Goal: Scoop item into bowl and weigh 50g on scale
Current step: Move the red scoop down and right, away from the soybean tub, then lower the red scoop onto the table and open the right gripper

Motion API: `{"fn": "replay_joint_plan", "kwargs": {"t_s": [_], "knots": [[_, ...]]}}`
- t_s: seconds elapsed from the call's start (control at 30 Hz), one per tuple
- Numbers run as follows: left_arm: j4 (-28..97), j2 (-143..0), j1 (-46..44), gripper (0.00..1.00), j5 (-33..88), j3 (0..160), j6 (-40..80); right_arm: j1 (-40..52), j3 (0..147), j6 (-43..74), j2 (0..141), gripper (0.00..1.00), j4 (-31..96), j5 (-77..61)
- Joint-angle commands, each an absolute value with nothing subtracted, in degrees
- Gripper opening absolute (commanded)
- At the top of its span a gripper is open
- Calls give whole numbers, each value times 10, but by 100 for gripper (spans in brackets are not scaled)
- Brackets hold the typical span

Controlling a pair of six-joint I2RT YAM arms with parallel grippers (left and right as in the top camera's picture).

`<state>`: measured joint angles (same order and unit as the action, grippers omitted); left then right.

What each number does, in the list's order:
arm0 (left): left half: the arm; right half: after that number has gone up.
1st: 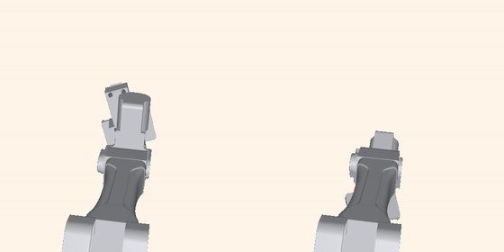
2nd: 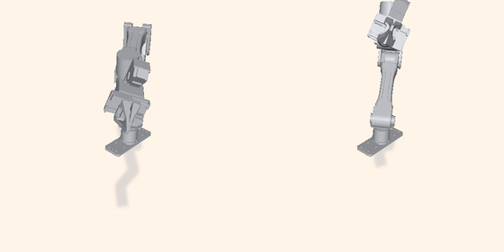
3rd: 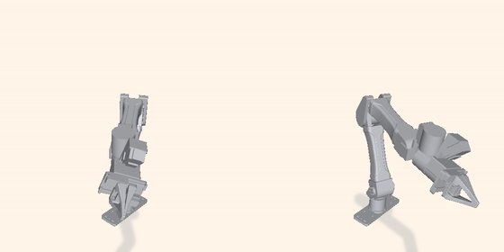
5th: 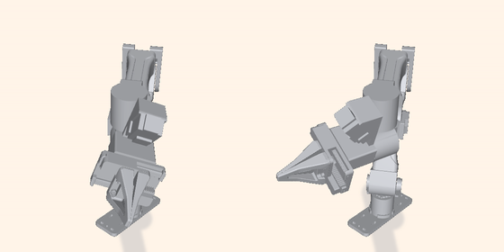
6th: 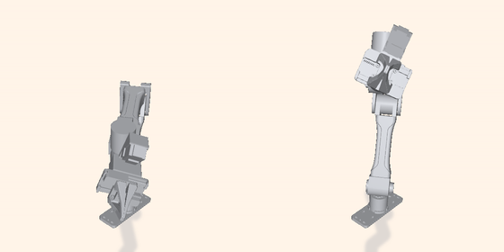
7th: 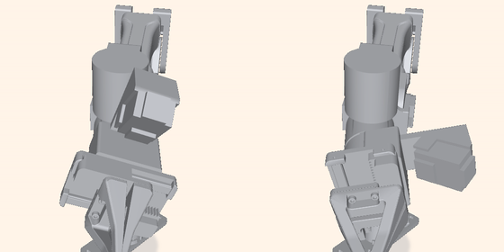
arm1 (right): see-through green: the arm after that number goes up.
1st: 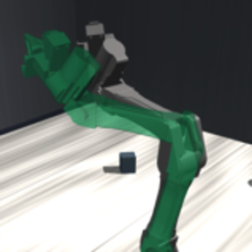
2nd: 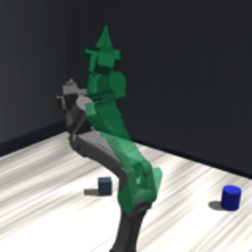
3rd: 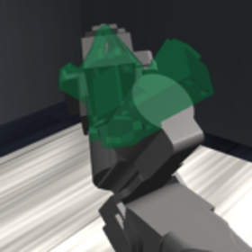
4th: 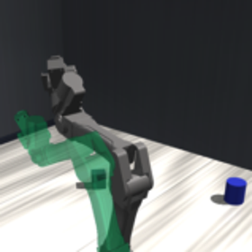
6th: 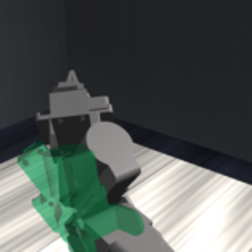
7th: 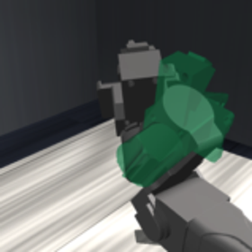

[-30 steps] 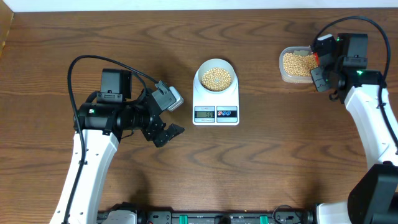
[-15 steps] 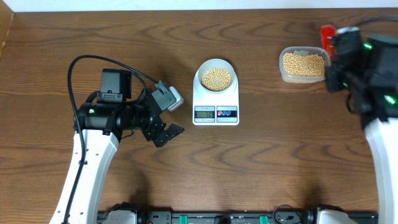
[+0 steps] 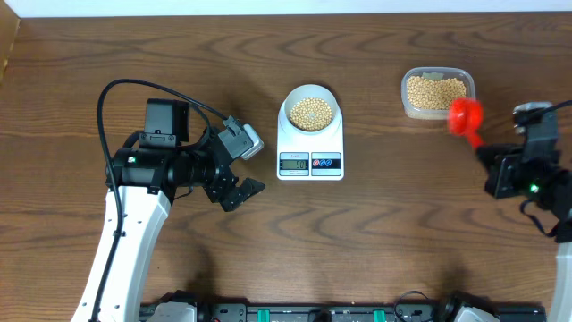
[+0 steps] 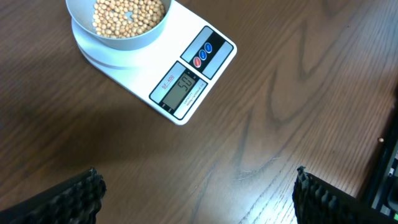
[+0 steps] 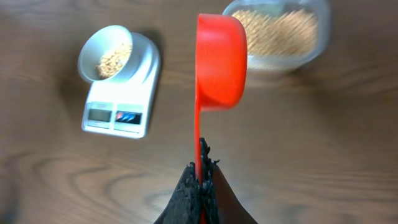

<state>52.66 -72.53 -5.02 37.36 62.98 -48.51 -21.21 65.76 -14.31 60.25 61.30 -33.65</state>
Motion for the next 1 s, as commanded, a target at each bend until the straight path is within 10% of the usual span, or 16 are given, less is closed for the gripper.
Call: {"fn": "replay_joint_plan", "kwargs": {"t_s": [0.0, 0.53, 0.83, 0.97], "knots": [[529, -720, -48, 99, 377, 644, -495, -217, 579, -64, 608, 1, 578, -390], [529, -720, -48, 99, 377, 644, -495, -217, 259, 217, 616, 11, 241, -295], [529, -720, -48, 99, 377, 644, -495, -217, 231, 227, 616, 31, 225, -284], [529, -720, -48, 99, 377, 644, -495, -217, 231, 227, 616, 56, 239, -244]]}}
